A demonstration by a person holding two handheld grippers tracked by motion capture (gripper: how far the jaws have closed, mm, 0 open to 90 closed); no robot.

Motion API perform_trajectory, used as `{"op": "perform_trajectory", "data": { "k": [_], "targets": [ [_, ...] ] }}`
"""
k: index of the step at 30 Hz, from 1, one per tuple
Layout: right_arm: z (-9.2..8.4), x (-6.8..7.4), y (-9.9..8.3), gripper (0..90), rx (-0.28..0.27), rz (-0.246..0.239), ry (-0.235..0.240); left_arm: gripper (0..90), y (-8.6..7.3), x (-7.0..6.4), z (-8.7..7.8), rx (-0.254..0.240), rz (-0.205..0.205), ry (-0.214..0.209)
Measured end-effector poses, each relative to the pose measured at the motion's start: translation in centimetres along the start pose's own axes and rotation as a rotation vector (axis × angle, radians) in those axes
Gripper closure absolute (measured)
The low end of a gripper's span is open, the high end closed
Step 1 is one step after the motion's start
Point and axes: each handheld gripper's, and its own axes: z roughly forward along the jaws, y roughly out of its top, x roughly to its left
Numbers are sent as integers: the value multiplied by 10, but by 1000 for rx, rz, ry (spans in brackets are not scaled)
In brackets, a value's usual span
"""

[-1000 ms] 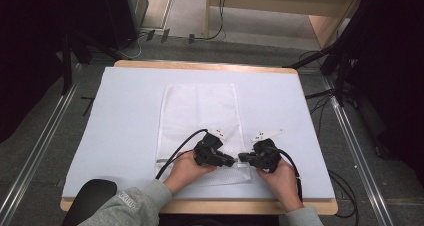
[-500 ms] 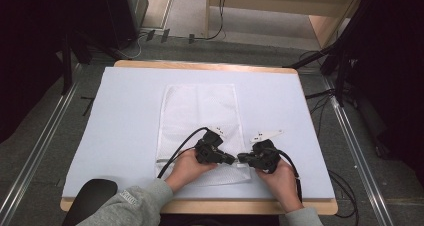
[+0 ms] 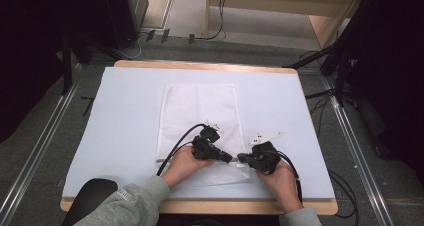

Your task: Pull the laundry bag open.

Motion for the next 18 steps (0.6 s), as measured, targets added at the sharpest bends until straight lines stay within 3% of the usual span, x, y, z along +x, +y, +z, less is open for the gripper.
{"op": "perform_trajectory", "data": {
  "k": [18],
  "targets": [
    [0, -1, 0, 900, -3, 4, 13, 882, -7, 1, -23, 10, 13, 7]
  ]
}}
